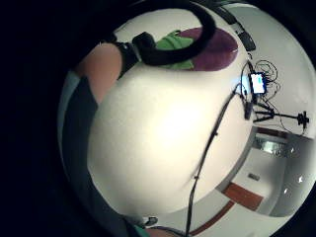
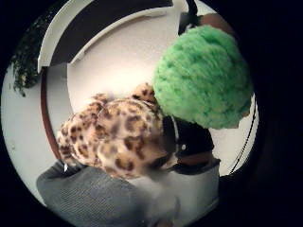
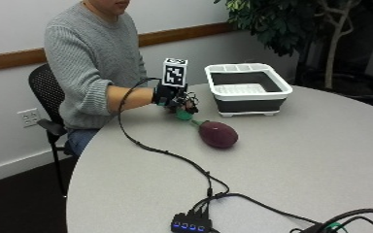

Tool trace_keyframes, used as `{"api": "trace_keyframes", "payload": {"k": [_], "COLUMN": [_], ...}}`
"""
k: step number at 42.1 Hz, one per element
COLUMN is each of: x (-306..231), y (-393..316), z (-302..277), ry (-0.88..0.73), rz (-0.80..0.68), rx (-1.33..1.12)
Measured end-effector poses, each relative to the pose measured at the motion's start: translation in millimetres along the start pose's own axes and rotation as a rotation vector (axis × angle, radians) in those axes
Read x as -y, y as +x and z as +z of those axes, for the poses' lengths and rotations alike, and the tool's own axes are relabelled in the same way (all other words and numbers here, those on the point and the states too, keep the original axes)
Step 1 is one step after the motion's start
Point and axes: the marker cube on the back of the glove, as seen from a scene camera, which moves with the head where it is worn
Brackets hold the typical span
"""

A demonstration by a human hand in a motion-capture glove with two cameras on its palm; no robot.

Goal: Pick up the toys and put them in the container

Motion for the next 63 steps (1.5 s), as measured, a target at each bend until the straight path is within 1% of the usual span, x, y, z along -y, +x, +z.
{"api": "trace_keyframes", "payload": {"k": [2, 5, 8, 11, 14, 19, 22, 24, 26, 27, 30, 31, 32, 36, 38, 41, 46, 50, 51, 54, 56, 59, 63], "x": [0, 2, 6, 12, 22, 43, 63, 78, 95, 106, 147, 159, 168, 193, 200, 205, 202, 191, 186, 166, 152, 130, 99], "y": [2, -8, -8, 5, 17, 30, 37, 38, 30, 23, 2, -5, -11, -37, -43, -47, -44, -14, -11, -20, -20, -10, 21], "z": [-1, -9, -27, -61, -108, -180, -195, -196, -195, -194, -186, -182, -177, -158, -153, -145, -125, -112, -112, -117, -118, -117, -117], "ry": [0.020, 0.050, 0.062, 0.098, 0.155, 0.229, 0.246, 0.254, 0.257, 0.255, 0.232, 0.218, 0.200, 0.107, 0.085, 0.059, -0.055, -0.073, -0.065, -0.034, -0.013, 0.016, 0.050], "rz": [-0.031, -0.048, -0.103, -0.154, -0.166, -0.138, -0.104, -0.097, -0.083, -0.044, 0.170, 0.204, 0.196, 0.021, -0.015, -0.029, -0.036, 0.104, 0.103, -0.042, -0.089, -0.090, -0.041], "rx": [-0.034, 0.037, 0.063, 0.075, 0.111, 0.182, 0.093, 0.014, 0.011, 0.029, 0.096, 0.109, 0.118, 0.166, 0.185, 0.183, 0.137, -0.007, 0.009, 0.195, 0.241, 0.232, 0.200]}}
